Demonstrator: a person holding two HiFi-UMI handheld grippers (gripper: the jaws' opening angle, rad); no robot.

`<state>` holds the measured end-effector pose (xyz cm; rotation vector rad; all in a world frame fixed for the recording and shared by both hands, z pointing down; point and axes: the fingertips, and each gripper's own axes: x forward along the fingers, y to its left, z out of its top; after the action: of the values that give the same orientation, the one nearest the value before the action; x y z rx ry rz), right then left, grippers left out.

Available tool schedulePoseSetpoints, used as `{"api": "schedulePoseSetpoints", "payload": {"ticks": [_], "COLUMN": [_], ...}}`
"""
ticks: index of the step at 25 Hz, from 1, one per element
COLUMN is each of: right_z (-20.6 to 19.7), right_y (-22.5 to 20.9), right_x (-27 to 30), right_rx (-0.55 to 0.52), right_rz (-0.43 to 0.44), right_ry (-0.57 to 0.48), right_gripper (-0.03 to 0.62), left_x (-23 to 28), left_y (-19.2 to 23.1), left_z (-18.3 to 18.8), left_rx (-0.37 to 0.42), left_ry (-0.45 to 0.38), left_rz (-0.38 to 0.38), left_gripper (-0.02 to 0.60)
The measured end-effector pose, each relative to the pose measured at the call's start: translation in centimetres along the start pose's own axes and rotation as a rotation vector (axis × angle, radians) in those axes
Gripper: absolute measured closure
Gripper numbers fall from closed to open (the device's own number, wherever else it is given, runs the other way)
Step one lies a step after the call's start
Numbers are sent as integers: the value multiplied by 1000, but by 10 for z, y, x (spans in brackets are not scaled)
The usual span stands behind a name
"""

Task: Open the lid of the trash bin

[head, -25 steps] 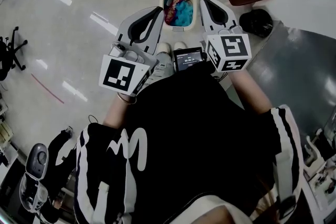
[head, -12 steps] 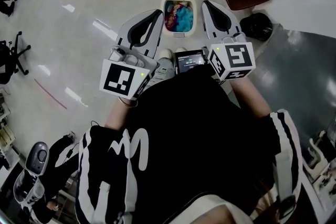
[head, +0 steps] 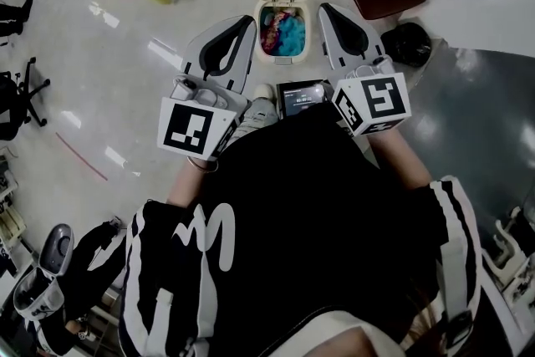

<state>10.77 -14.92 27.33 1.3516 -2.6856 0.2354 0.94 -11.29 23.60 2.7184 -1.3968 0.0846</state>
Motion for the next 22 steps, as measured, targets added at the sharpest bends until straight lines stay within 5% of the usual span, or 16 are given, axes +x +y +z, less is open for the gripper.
{"api": "schedulePoseSetpoints", "payload": {"ticks": [22], "right_z": [14], "right_y": [-14], "right_x": [-5], "right_rx": [8], "right_rz": [-5], "right_ry": [-48], "right_gripper": [591], "left_x": [27], "left_y": [-3], "left_z": [9], "left_rx": [7], "left_ry": [-17], "left_rz": [-35], "left_gripper": [574]}}
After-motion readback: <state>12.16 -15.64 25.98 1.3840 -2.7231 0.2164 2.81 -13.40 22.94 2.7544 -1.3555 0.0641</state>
